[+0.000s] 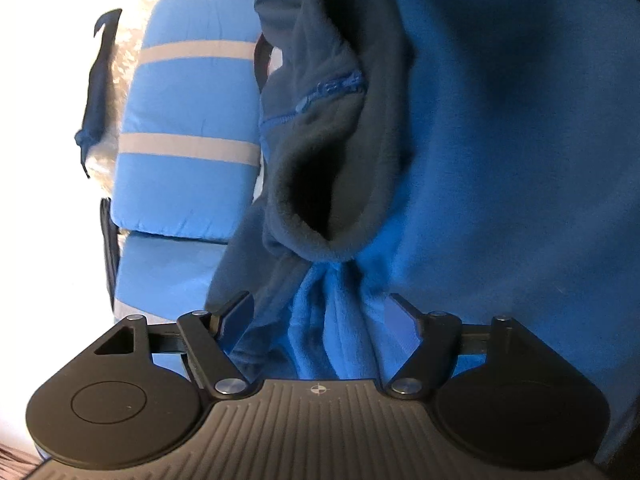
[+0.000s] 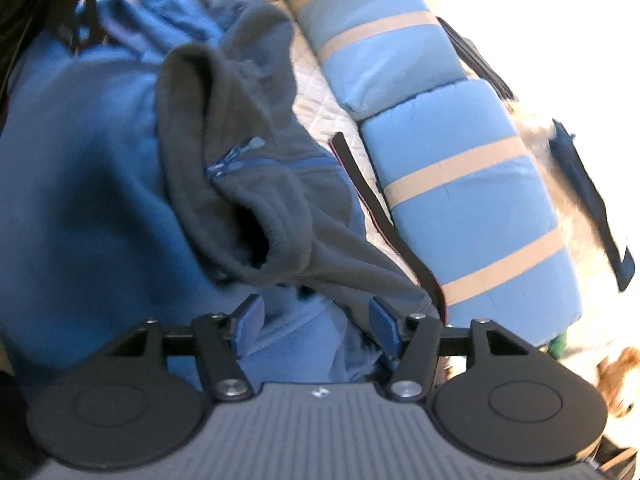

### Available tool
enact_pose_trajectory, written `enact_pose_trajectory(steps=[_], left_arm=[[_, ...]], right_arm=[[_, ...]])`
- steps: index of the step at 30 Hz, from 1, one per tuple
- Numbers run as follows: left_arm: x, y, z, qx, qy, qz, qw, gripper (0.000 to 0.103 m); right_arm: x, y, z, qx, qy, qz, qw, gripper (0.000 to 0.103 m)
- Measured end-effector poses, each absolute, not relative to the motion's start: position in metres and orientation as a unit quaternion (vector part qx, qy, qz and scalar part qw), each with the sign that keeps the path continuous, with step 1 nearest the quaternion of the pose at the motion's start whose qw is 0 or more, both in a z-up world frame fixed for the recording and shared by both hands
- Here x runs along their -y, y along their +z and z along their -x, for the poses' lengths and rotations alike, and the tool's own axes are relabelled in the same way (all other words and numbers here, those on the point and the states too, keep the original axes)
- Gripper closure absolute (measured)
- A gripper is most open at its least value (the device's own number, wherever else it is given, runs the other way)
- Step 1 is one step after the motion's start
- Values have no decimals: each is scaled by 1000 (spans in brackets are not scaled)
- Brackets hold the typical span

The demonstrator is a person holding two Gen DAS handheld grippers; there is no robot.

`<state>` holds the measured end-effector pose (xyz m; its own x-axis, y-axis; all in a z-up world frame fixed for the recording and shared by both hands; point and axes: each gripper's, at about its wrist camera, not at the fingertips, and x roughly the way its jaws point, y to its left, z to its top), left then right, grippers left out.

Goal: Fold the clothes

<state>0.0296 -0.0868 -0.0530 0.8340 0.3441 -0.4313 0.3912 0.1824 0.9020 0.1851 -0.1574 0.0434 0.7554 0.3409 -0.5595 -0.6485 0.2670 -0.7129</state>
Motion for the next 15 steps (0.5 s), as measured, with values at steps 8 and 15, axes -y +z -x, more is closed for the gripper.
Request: enact_pose_trajectory(steps=[8, 15], left_arm=[[92, -56, -57, -260, -50, -637, 724, 32], [93, -59, -64, -245, -86, -655, 710, 38]], right_arm=[[155, 44, -170, -138, 320, 517, 782, 26], [151, 42, -163, -130, 326, 525, 775, 24]])
